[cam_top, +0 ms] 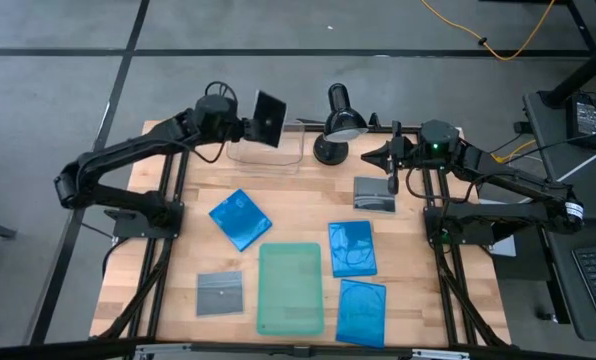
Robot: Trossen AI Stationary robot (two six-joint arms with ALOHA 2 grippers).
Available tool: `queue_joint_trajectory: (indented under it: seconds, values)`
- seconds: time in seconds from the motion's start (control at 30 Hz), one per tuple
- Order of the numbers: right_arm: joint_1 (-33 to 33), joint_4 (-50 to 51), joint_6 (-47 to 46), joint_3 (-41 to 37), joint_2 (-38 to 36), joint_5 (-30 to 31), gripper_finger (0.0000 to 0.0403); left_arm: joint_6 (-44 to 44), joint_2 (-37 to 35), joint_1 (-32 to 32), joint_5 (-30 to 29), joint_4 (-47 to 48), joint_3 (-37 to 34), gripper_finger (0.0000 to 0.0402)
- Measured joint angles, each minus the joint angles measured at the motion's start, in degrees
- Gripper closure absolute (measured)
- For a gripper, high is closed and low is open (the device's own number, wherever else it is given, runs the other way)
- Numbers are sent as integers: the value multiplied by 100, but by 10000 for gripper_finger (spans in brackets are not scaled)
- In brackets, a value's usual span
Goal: Pick & place jewel cases by type
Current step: Put the middle black CD case into the transparent bin
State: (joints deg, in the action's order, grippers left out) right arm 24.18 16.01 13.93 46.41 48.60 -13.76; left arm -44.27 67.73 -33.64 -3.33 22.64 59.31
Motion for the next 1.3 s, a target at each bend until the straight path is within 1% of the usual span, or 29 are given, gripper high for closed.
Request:
queue_joint_trajectory:
  seconds: [0.17,0.67,0.8,1.0,1.3]
  values:
    - [0,21,4,0,0,0,373,11,274,-111,178,131,0,386]
    - [0,58,155,0,0,0,373,68,1118,-124,203,129,0,386]
    - [0,204,157,0,0,0,373,67,1277,-124,307,118,0,386]
    - [0,314,157,0,0,0,373,69,1401,-138,329,111,-2,386]
    - [0,317,179,-2,0,0,373,-31,1402,-140,284,163,-6,386]
